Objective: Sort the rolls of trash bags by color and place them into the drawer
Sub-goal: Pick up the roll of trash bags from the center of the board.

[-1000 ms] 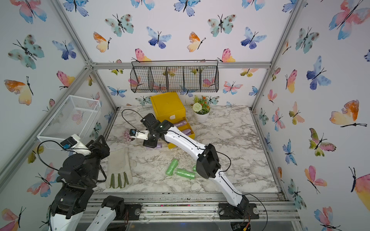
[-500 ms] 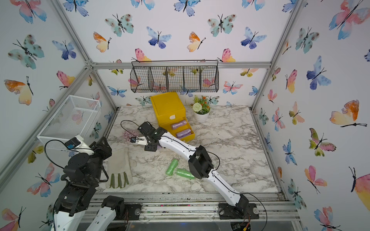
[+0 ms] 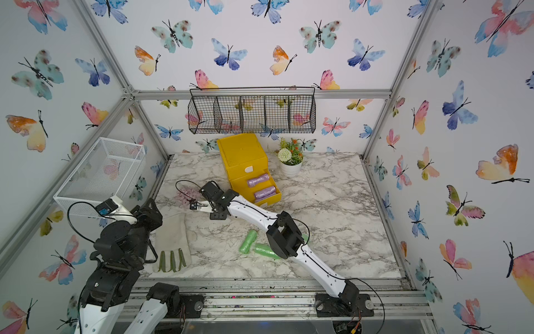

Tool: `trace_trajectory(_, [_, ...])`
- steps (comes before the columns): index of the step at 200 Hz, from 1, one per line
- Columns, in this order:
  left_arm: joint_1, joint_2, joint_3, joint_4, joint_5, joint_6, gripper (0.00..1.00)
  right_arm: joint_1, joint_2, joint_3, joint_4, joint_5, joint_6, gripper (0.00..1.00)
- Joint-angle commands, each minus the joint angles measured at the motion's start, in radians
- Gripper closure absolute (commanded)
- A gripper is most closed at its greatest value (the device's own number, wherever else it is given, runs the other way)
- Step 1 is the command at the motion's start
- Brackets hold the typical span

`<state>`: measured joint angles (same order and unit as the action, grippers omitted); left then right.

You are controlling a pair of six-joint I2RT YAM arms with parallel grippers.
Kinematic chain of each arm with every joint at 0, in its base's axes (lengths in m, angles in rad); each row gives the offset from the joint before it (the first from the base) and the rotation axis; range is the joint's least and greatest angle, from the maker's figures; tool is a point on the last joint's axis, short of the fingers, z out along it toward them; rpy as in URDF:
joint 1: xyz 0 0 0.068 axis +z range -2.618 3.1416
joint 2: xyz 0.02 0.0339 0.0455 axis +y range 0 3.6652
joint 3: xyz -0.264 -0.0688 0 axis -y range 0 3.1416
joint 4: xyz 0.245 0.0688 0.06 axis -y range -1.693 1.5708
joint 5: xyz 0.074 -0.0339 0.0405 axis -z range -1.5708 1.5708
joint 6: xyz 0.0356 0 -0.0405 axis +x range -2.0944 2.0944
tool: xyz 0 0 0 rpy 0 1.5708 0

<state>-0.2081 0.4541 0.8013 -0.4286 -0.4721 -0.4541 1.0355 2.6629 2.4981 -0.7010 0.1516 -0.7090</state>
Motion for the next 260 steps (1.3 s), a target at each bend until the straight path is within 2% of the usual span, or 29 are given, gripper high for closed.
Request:
trace_trajectory(1, [0.007, -0.003, -0.002, 0.016, -0.022, 0.015, 0.49, -0.004, 0.028, 0.018, 0.030, 0.011, -0.014, 0.33])
trace_trajectory(131, [0.007, 0.000, -0.007, 0.013, -0.032, 0.029, 0.48, -0.018, 0.061, -0.027, 0.002, -0.061, -0.012, 0.44])
trace_trajectory(164, [0.007, -0.003, -0.007, 0.009, -0.033, 0.028, 0.48, -0.018, 0.063, -0.036, -0.008, -0.063, -0.004, 0.51])
trace_trajectory(193, [0.007, -0.008, -0.001, 0.004, -0.037, 0.029, 0.48, -0.018, 0.044, -0.064, 0.021, -0.044, 0.005, 0.72])
trace_trajectory(204, [0.007, -0.008, 0.002, 0.002, -0.037, 0.032, 0.48, -0.018, 0.030, -0.084, 0.045, -0.032, 0.005, 0.77])
trace_trajectory(260, [0.007, -0.009, 0.016, -0.009, -0.041, 0.035, 0.48, -0.007, -0.053, -0.136, 0.122, -0.055, 0.022, 0.79])
